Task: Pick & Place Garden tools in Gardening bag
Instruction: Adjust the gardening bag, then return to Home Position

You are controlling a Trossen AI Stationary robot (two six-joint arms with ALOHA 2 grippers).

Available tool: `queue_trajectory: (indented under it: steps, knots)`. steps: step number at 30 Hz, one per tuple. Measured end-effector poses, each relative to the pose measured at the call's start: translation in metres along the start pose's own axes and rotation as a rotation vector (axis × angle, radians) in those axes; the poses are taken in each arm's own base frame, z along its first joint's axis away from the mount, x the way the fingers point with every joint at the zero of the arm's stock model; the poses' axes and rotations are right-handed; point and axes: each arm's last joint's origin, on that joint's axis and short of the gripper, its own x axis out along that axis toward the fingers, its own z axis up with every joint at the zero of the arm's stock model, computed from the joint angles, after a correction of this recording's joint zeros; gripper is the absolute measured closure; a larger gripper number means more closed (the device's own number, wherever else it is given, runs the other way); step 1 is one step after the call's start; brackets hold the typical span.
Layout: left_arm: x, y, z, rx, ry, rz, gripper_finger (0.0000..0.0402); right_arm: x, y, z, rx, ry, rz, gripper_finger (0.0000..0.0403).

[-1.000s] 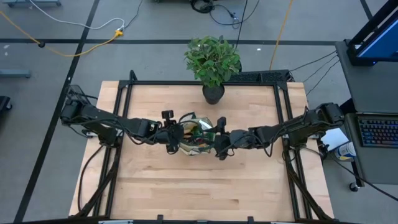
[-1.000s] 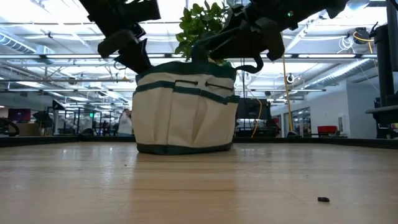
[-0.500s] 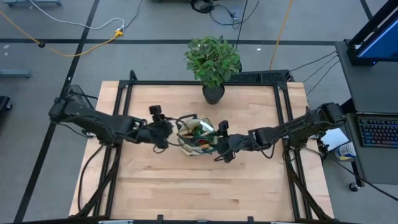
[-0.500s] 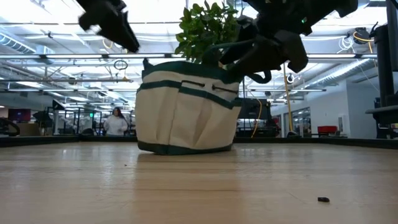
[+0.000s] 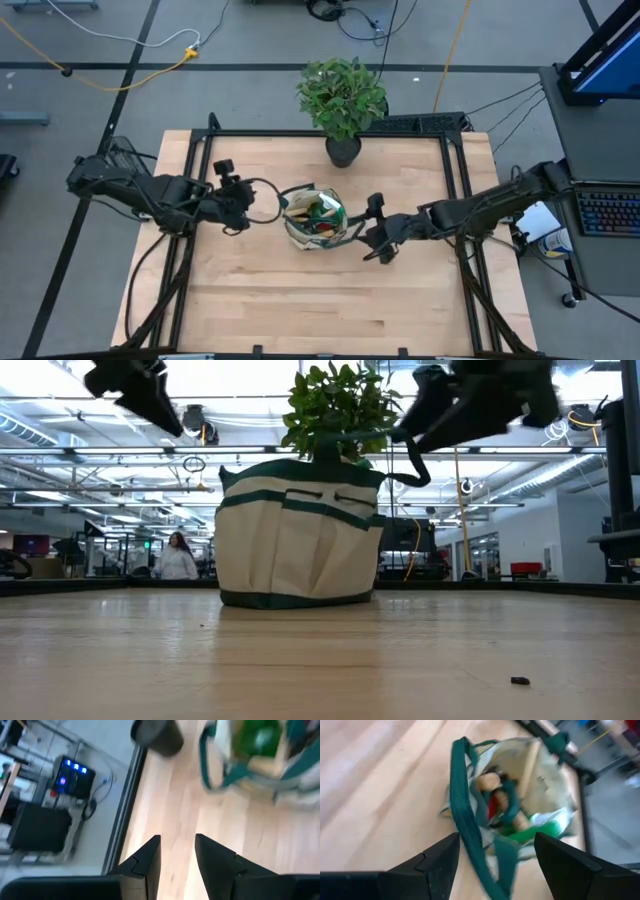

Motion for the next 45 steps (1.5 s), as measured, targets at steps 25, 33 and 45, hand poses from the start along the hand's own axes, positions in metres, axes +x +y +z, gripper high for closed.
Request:
queue_trajectory:
  steps: [25,33,45]
  knots:
    - [-0.056,0.066,-0.081,-0.498,-0.299,0.186,0.0296,-0.107,-0.039,-0.044,0.248,-0.261,-0.263,0.0296]
    - [-0.039,0.043,-0.088,-0.427,-0.479,0.006,0.0296,-0.122,-0.036,-0.076,0.360,-0.377,-0.216,0.0393]
    - [-0.002,-0.004,-0.108,-0.212,-0.819,-0.268,0.0295,-0.132,-0.022,-0.106,0.450,-0.475,-0.101,0.0400]
